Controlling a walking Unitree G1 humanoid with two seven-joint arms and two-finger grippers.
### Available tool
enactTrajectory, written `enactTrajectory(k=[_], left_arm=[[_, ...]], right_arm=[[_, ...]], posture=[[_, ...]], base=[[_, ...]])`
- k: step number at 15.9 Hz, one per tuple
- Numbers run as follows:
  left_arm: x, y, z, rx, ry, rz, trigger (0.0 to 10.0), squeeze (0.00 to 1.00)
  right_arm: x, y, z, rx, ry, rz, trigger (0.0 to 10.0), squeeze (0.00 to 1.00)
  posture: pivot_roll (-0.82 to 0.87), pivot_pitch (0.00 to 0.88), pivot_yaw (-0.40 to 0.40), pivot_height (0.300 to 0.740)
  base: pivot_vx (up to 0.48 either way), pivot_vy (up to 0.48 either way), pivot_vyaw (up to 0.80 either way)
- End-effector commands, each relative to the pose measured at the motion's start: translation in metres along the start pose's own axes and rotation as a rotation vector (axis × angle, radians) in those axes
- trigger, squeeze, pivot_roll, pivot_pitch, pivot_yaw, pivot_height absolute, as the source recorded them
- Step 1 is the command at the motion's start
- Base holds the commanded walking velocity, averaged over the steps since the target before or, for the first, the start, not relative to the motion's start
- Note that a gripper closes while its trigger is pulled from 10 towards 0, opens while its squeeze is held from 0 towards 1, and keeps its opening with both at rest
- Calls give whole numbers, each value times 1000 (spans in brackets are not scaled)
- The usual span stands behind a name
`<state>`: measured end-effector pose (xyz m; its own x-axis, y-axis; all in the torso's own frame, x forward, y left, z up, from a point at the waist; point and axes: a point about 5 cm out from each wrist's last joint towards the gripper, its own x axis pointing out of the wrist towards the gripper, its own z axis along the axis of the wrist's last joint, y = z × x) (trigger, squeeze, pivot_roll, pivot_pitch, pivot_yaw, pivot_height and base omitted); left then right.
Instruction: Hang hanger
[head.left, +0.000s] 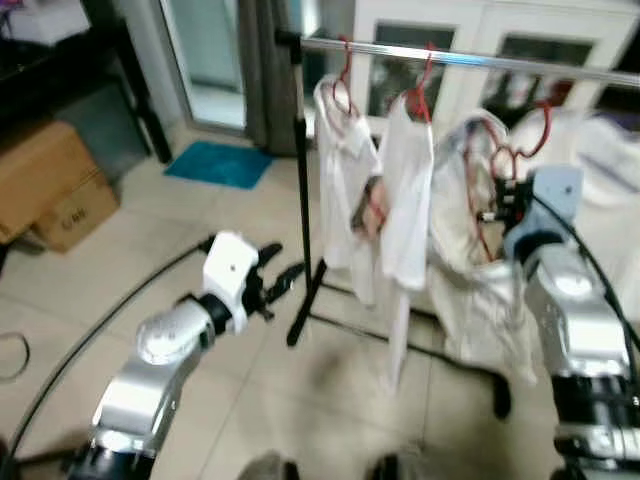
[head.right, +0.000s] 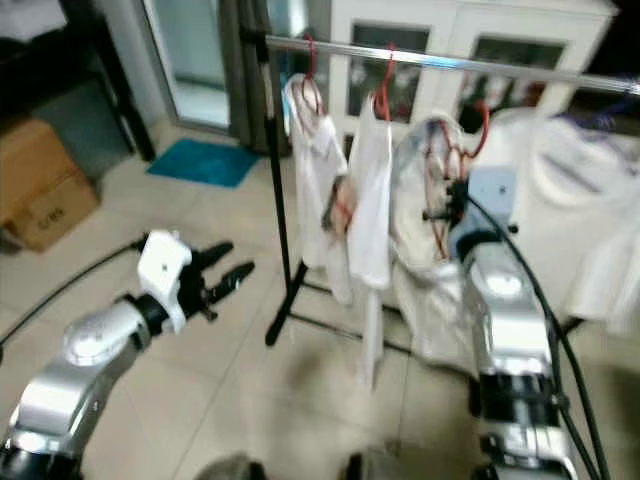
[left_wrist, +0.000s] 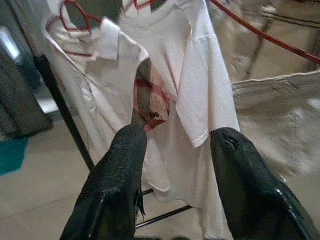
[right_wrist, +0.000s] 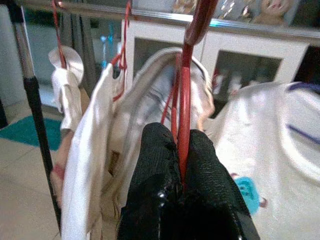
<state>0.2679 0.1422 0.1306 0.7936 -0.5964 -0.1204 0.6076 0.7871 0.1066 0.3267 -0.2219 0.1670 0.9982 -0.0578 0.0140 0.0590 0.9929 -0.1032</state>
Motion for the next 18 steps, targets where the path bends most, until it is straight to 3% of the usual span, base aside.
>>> enactTrajectory(k=[1,5,6,7,9,10,11,12,13,15,16,18], left_arm=[[-1,0,0,1,2,6,10000,0],[6,1,-4,12,39,-2,10000,0],[9,3,-5,26,52,-3,10000,588],[10,5,-4,28,48,0,10000,1000],[16,9,2,45,33,22,10000,1000],[17,11,2,51,34,34,10000,678],[18,14,3,46,34,51,10000,0],[19,16,3,42,36,64,10000,0],[21,19,1,45,45,76,10000,0],[24,22,0,52,55,82,10000,0],[31,23,-3,23,60,72,10000,0],[36,21,-10,20,86,64,10000,0]], right_arm=[[-1,3,13,-31,-47,10,0,0],[-6,13,-7,-81,64,101,0,0],[-8,16,-13,-107,93,140,0,0],[-9,18,-15,-111,109,168,0,0],[-13,23,-23,-162,162,240,0,0],[-15,23,-27,-184,182,266,0,0],[-18,27,-26,-178,180,331,0,0],[-20,30,-26,-176,174,382,0,0],[-24,37,-21,-99,141,474,0,0],[-29,43,-17,-69,118,568,0,0],[-36,51,-7,-9,76,667,0,0],[-40,57,3,45,36,741,0,0]], posture=[[-57,0,38,740],[-59,0,35,740],[-59,0,35,740],[-61,0,36,740],[-62,0,38,740],[-63,0,40,740],[-62,0,41,740],[-60,0,40,740],[-60,0,40,740],[-63,0,40,740],[-68,0,41,740],[-69,0,44,740]], base=[[-247,0,0],[0,0,0],[0,0,0],[0,0,0],[0,0,0],[0,0,0],[0,0,0],[0,0,0],[0,0,0],[0,0,0],[0,0,0],[0,0,0]])
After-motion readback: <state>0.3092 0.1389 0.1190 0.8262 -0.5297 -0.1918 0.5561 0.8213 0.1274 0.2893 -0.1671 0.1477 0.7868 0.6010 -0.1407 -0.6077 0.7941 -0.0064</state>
